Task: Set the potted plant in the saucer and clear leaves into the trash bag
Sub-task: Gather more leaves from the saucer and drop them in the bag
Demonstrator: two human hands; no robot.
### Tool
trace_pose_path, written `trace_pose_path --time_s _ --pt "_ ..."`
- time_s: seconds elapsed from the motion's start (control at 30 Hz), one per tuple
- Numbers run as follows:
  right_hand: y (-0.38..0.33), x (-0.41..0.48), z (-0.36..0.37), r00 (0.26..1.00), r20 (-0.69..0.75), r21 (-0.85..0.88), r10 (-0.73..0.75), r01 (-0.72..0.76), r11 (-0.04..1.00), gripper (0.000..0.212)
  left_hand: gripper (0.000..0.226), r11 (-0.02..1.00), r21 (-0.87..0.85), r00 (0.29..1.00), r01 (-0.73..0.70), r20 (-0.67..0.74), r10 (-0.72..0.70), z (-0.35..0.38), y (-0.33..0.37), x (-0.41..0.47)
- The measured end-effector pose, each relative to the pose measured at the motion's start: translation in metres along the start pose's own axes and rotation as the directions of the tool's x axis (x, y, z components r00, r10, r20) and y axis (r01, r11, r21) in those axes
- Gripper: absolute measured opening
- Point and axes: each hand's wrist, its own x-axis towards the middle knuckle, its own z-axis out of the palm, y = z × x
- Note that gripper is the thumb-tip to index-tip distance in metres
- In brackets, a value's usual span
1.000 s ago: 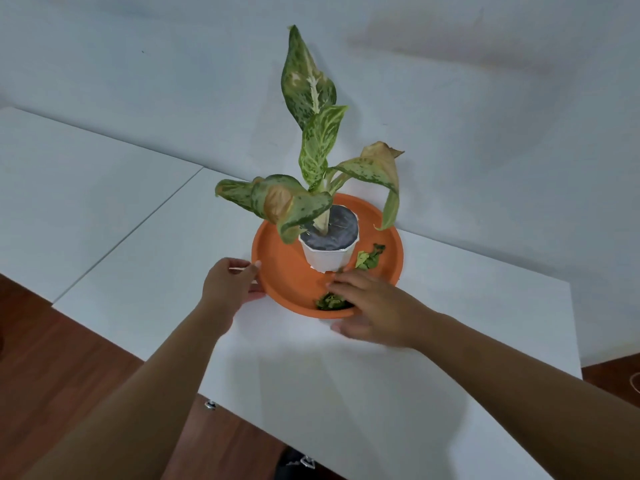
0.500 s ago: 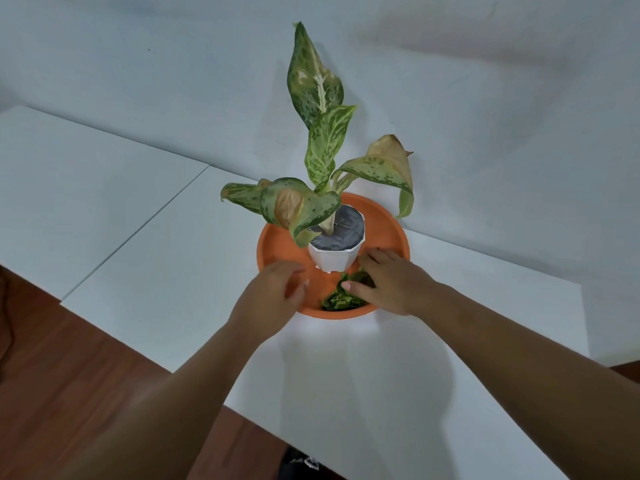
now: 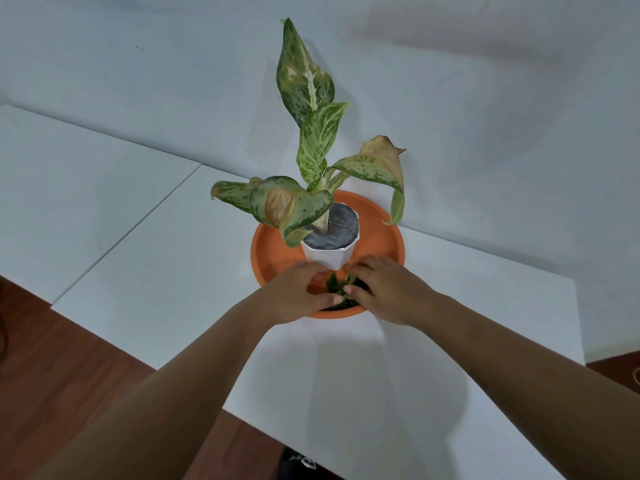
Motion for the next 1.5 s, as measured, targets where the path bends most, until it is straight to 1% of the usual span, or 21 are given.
trace_pose_path --time_s 0.03,0.13,0.23,0.27,0.37,0.47,0.53,0.63,0.73,0.8,0.87,0.93,1.0,1.1,1.2,1.3,1.4,1.5 --pt "-0.002 -0.001 0.001 1.0 0.021 0.023 -0.022 0.022 0.999 0.043 0.059 1.0 -0.012 1.0 0.002 0.012 -0.001 0.0 0.001 0.002" --pt "-0.006 -0.004 -0.004 0.995 0.064 0.18 -0.071 0.058 0.982 0.031 0.065 1.0 -0.006 0.999 0.015 0.051 -0.015 -0.002 0.002 0.006" --pt "-0.002 -0.001 -0.019 0.996 0.065 0.217 -0.06 0.045 0.975 0.041 0.065 0.999 -0.007 0.996 0.031 0.086 -0.031 -0.004 0.005 0.01" --pt "0.002 0.001 -0.024 0.996 0.068 0.227 -0.056 0.039 0.973 0.041 0.065 0.999 -0.007 0.996 0.033 0.086 -0.032 -0.004 0.006 0.011" --pt "0.014 0.005 -0.042 0.995 0.1 0.246 0.0 -0.025 0.969 0.039 0.06 0.999 0.037 0.998 0.026 0.048 -0.028 -0.001 0.007 0.011" --pt "0.023 0.009 -0.052 0.979 0.178 0.243 0.098 -0.14 0.96 0.05 0.052 0.997 0.073 1.0 0.006 -0.006 -0.006 0.003 0.006 0.009" --pt "0.022 0.011 -0.052 0.963 0.251 0.235 0.096 -0.157 0.959 0.054 0.044 0.994 0.108 0.999 -0.026 -0.031 0.03 0.006 0.008 0.008" --pt "0.012 0.013 -0.045 0.955 0.293 0.262 0.05 -0.13 0.956 0.049 0.034 0.981 0.179 0.994 -0.072 -0.068 0.086 0.01 0.01 0.009" --pt "0.001 0.016 -0.034 0.965 0.263 0.201 0.009 -0.064 0.977 0.049 0.027 0.97 0.233 0.989 -0.066 -0.112 0.094 0.008 0.008 0.008" --pt "-0.003 0.017 -0.027 0.971 0.237 0.23 0.003 -0.059 0.971 0.049 0.026 0.969 0.242 0.988 -0.041 -0.136 0.076 0.003 0.004 0.006" --pt "-0.005 0.017 -0.024 0.977 0.213 0.302 -0.01 -0.056 0.952 0.045 0.032 0.99 0.138 0.992 -0.012 -0.119 0.029 -0.003 0.0 0.003" --pt "-0.003 0.016 -0.025 0.981 0.191 0.334 -0.013 -0.052 0.941 0.044 0.045 1.0 0.017 0.999 0.011 -0.043 -0.01 -0.008 -0.001 0.0" --pt "-0.001 0.015 -0.028 0.98 0.201 0.325 -0.006 -0.061 0.944 0.05 0.056 1.0 0.023 1.0 0.021 0.012 -0.021 -0.01 0.002 0.0" --pt "-0.004 0.017 -0.026 0.983 0.182 0.243 0.002 -0.048 0.969 0.055 0.061 0.995 0.097 1.0 0.008 0.003 -0.008 -0.007 0.008 0.003" --pt "-0.009 0.021 -0.015 0.993 0.115 0.208 -0.003 -0.021 0.978 0.048 0.054 0.984 0.177 0.999 -0.018 -0.028 0.024 -0.001 0.013 0.006" --pt "-0.01 0.023 -0.006 0.998 0.068 0.207 -0.009 -0.005 0.978 0.035 0.04 0.964 0.262 0.997 -0.043 -0.057 0.06 0.0 0.016 0.006" --pt "-0.008 0.022 0.0 1.0 0.019 0.257 0.008 -0.012 0.966 0.025 0.028 0.97 0.245 0.993 -0.007 -0.115 0.036 0.001 0.015 0.007" --pt "-0.008 0.021 0.001 0.998 -0.003 0.325 0.07 -0.065 0.943 0.02 0.023 0.973 0.226 0.986 0.053 -0.164 -0.015 0.001 0.013 0.008"
